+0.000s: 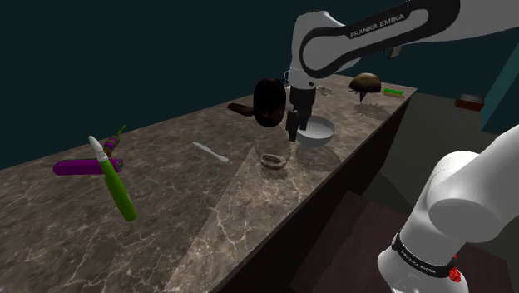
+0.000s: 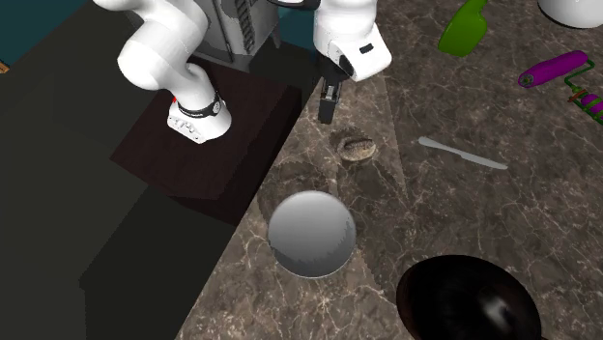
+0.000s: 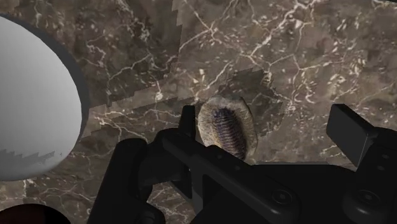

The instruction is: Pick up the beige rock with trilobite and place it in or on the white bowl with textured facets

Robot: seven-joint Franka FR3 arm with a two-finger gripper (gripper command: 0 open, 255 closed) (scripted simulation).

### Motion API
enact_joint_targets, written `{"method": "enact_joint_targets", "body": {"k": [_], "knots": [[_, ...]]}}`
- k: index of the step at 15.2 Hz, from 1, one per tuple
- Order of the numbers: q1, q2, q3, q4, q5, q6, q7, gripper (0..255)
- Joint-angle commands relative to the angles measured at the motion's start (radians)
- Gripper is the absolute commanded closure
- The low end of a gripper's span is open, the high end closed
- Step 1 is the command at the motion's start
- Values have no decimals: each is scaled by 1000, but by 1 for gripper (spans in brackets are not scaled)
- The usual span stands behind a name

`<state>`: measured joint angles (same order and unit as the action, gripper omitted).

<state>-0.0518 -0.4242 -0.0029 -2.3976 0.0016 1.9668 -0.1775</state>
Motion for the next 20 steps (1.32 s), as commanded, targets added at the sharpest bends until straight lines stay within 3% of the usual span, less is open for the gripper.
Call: {"method": "enact_joint_targets", "body": {"k": [1,7,14,20], "knots": [[-8,70,-10,17,-5,57,-7,0],[-25,286,-30,112,-9,183,-19,0],[-25,334,-31,63,-8,279,-20,0],[-25,338,-31,59,-8,287,-20,0]]}}
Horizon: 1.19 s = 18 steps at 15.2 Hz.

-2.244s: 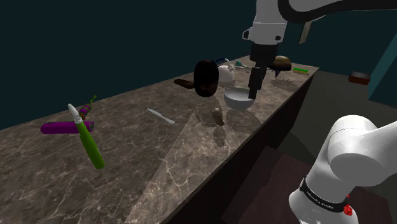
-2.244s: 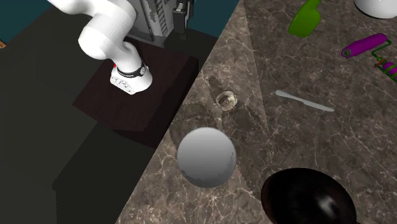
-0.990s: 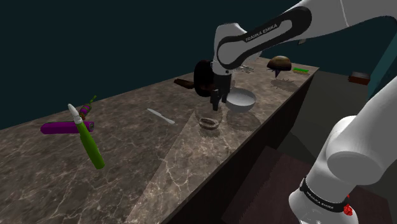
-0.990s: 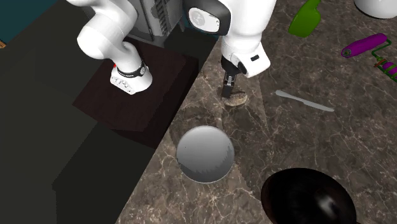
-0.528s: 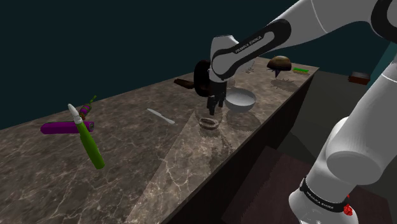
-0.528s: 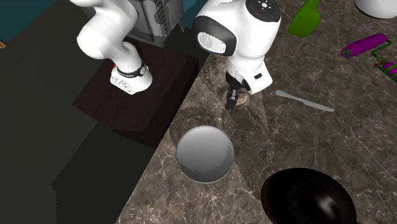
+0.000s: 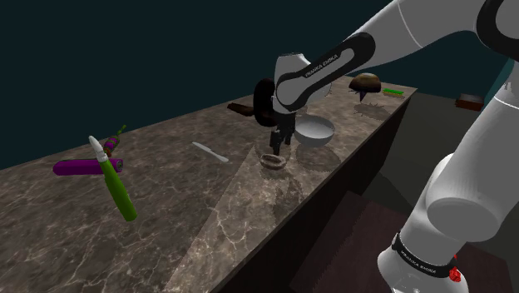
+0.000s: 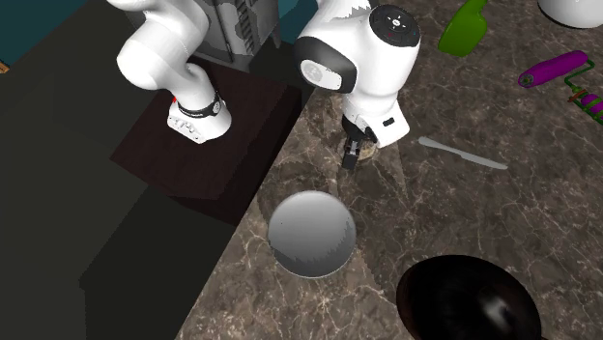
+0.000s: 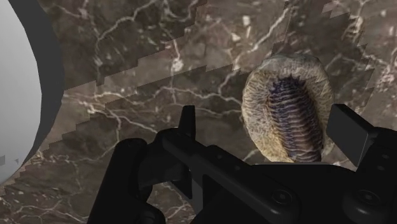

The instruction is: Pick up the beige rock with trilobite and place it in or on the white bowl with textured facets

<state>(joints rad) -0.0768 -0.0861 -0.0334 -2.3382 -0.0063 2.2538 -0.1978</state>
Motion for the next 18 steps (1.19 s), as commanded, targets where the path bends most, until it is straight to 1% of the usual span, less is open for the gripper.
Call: {"method": "enact_joint_targets", "body": {"k": [1,2,3,12,13,18], "knots": [[0,0,0,0,0,0,0,0],[0,0,0,0,0,0,0,0],[0,0,0,0,0,0,0,255],[0,0,0,0,0,0,0,255],[0,0,0,0,0,0,0,0],[70,161,70,189,-121,-96,-134,0]]}}
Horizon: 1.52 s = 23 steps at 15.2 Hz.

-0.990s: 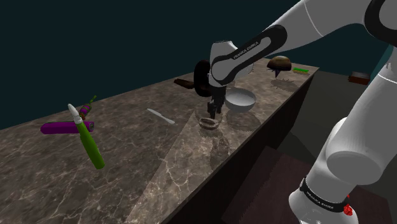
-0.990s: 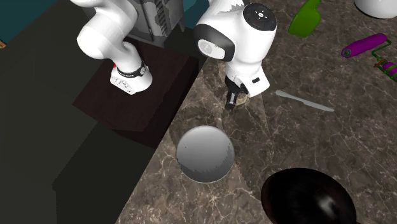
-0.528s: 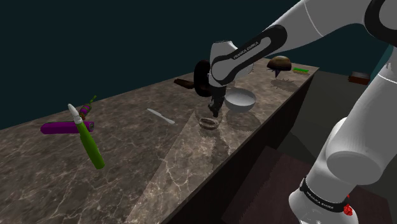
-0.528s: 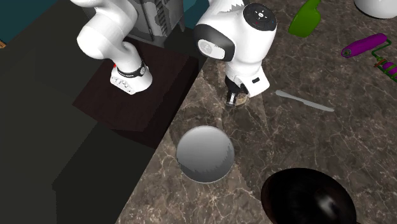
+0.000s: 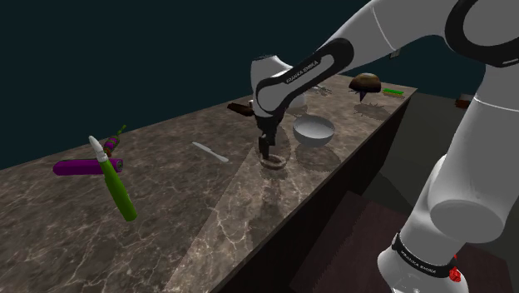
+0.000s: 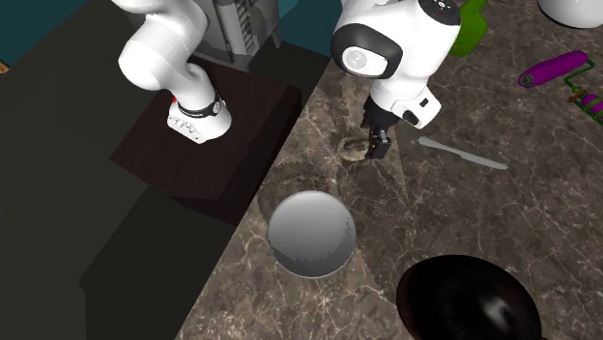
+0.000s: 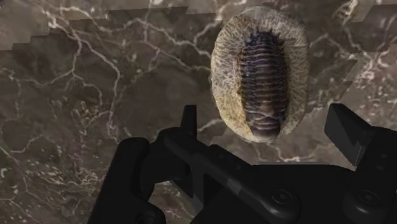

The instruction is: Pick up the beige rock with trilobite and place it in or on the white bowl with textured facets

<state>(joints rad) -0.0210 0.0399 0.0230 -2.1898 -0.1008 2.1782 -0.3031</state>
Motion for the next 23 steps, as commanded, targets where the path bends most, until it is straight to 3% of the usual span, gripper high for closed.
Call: {"method": "enact_joint_targets", "body": {"k": [1,8,16,17,23], "knots": [[20,46,19,52,-36,-26,-39,0],[15,96,13,6,-48,71,-31,0],[15,96,13,6,-48,71,-31,0],[15,96,13,6,-48,71,-31,255],[15,96,13,5,-48,71,-31,255]]}}
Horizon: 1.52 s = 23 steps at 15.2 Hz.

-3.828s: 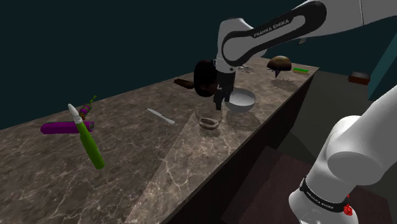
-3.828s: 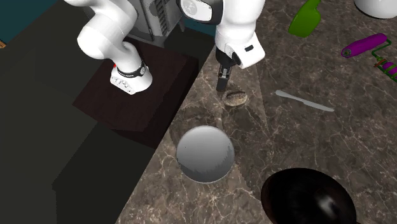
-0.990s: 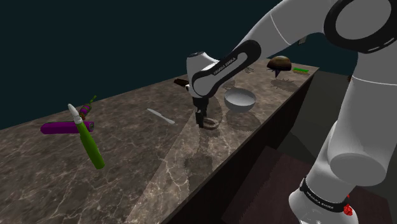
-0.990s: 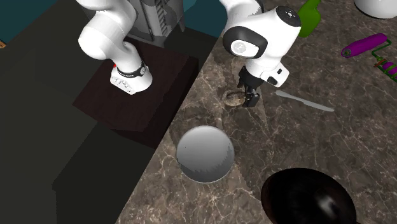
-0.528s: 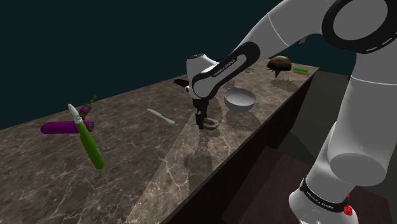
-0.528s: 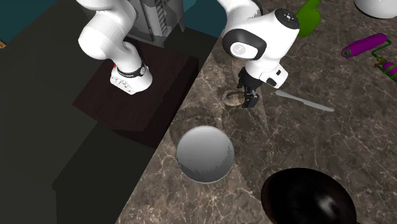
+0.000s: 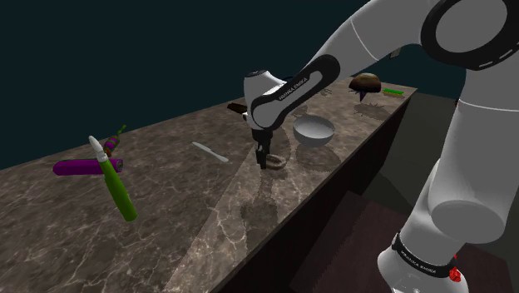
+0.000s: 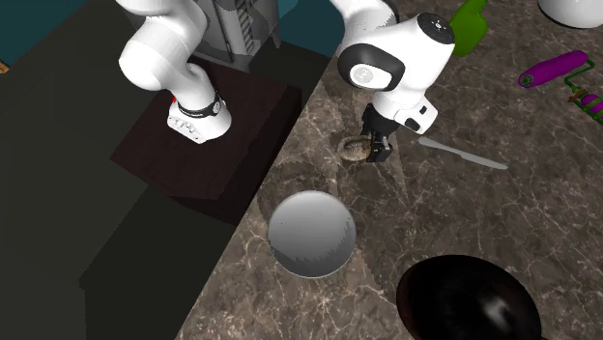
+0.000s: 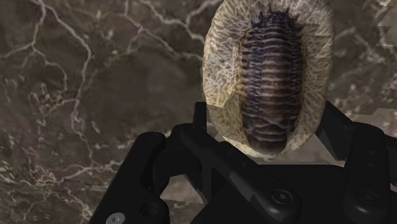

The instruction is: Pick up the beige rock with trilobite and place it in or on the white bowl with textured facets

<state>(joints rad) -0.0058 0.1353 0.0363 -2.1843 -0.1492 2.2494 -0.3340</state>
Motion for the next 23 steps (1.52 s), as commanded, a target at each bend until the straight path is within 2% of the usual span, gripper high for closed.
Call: {"method": "enact_joint_targets", "body": {"k": [1,3,23], "knots": [[0,0,0,0,0,0,0,255],[0,1,0,0,0,0,0,255],[1,-129,4,126,27,-253,-38,255]]}}
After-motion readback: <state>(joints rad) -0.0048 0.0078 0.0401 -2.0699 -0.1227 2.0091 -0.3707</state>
